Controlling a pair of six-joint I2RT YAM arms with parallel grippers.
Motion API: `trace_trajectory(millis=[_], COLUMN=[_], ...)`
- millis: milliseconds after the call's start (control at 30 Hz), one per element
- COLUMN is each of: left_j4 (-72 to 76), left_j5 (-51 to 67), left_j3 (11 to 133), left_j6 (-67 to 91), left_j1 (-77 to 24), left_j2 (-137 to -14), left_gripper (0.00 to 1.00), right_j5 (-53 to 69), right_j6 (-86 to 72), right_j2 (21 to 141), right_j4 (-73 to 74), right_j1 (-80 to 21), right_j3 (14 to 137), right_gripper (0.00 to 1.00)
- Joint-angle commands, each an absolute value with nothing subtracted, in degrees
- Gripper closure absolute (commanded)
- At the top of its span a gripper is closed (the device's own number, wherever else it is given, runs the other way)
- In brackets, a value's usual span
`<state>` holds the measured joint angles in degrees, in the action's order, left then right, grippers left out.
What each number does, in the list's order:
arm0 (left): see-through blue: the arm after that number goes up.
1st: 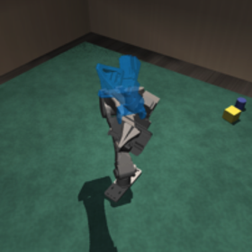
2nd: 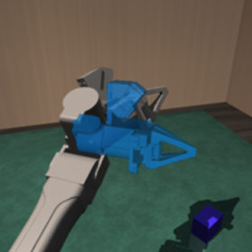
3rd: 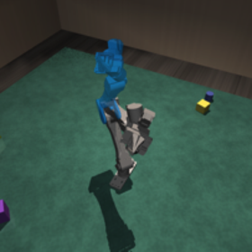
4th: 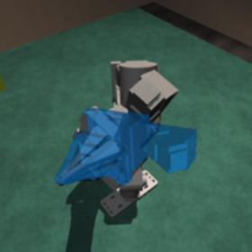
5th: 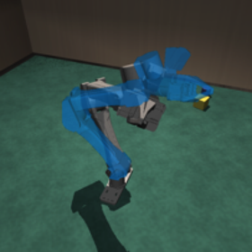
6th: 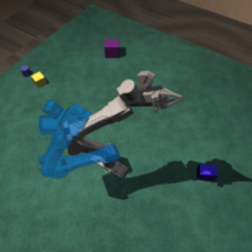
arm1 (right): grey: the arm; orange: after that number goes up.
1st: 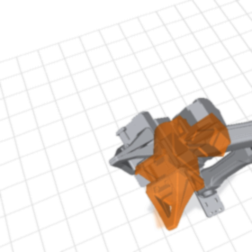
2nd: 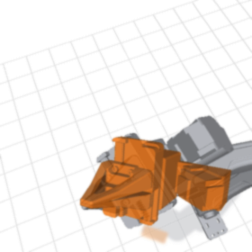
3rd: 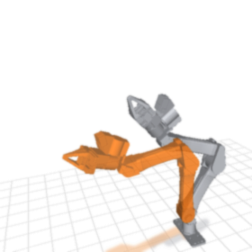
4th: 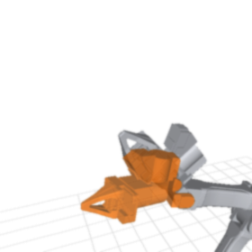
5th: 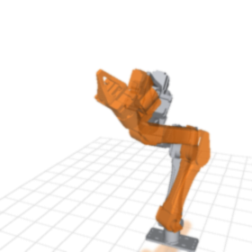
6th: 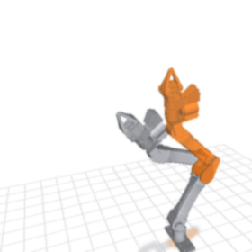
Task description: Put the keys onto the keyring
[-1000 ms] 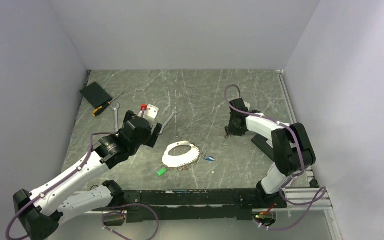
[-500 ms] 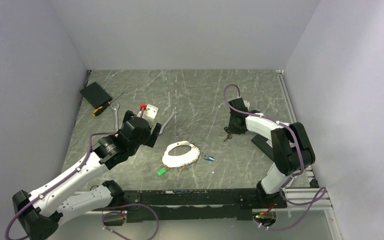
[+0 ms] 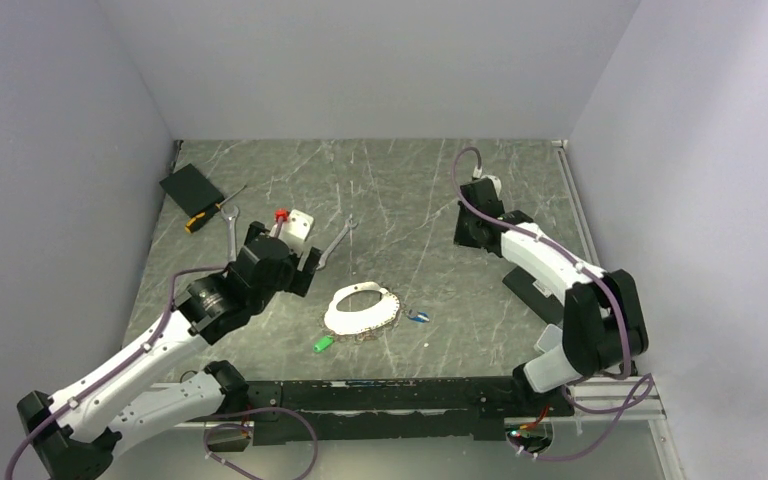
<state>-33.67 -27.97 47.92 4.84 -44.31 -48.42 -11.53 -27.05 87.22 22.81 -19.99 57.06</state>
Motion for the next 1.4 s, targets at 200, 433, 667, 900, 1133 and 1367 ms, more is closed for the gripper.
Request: trace_trajectory(millis=[200, 433, 667, 900, 1133, 1367], left_j4=[-28.6, -27.1, -22.9, -13.6, -0.8, 9.5], left_j5=[-16.5, -9.8, -4.0, -1.1, 2.7, 6.5], left_j3=[48.3, 47.9, 46.4, 43.0, 37.7, 37.5], left_j6=[2.0, 1.7, 3.2, 10.1, 14.6, 15.9], left_j1=[-44.2, -44.1, -43.2, -43.1, -43.1, -43.1], left_j2=[-43.2, -40.8, -37.6, -33.8, -36.6, -42.6], left_gripper=[0.11, 0.14, 0.14, 0.14, 0.16, 0.19], right_j5=[-11.6, -10.4, -9.5, -6.8, -5.3, -1.6], right_j6=[-21.9, -19.3, -18.0, -18.1, -20.3, -21.1], right_j2=[79.0, 76.5, 73.1, 70.9, 68.5, 66.1], right_j4=[17.5, 14.7, 11.1, 8.9, 8.1, 2.4], right_j1=[-25.5, -29.4, -32.9, -34.5, -37.0, -39.0], right_j3=[60.0, 60.9, 59.4, 58.7, 59.3, 56.2], right_gripper=[1.00, 1.00, 1.00, 1.00, 1.00, 1.00])
